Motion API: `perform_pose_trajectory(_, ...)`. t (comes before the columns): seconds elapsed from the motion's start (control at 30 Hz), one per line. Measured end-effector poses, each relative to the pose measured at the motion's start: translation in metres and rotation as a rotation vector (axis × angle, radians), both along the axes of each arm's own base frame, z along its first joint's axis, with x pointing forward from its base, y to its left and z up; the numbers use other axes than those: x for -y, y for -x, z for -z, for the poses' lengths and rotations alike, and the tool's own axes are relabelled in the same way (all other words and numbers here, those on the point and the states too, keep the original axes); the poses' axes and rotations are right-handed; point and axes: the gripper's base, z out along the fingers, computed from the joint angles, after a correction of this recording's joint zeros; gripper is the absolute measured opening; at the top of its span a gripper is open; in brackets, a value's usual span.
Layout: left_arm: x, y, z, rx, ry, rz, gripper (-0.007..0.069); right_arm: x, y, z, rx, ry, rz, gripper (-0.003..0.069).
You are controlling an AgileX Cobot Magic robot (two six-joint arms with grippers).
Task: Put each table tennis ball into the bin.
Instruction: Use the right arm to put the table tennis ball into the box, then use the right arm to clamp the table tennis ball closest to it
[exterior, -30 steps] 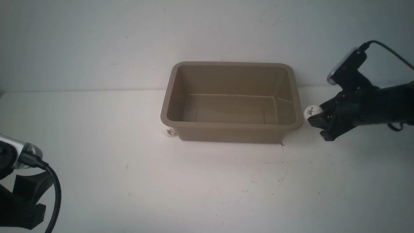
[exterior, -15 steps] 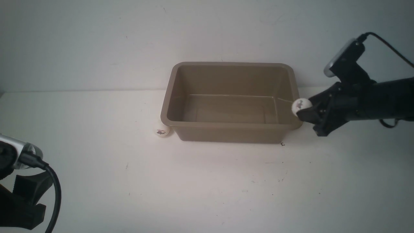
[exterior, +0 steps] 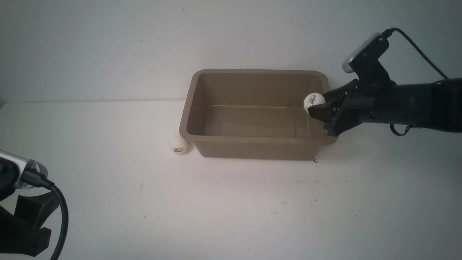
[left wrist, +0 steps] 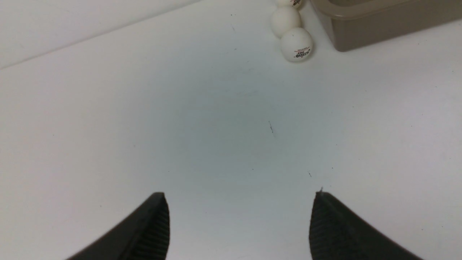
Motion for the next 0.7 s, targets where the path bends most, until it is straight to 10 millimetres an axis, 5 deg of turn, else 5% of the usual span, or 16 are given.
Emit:
perform_pose_trajectory(0.23,0.0,0.0,0.0,-0.003,0.0,0.001,0.0468,0.005,-0.004,-0.002,0.048,0.067,0.02,0.0482)
perform_pose_trajectory(0.5,0.0,0.0,0.0,-0.003,0.0,0.001,0.0468,0.046,-0.013,0.001,0.038,0.156,0.203,0.0476)
perform_pose_trajectory(0.7,0.0,0.0,0.0,-0.003,0.0,0.001,0.0468,0.059,-0.015,0.006,0.024,0.186,0.259,0.0463)
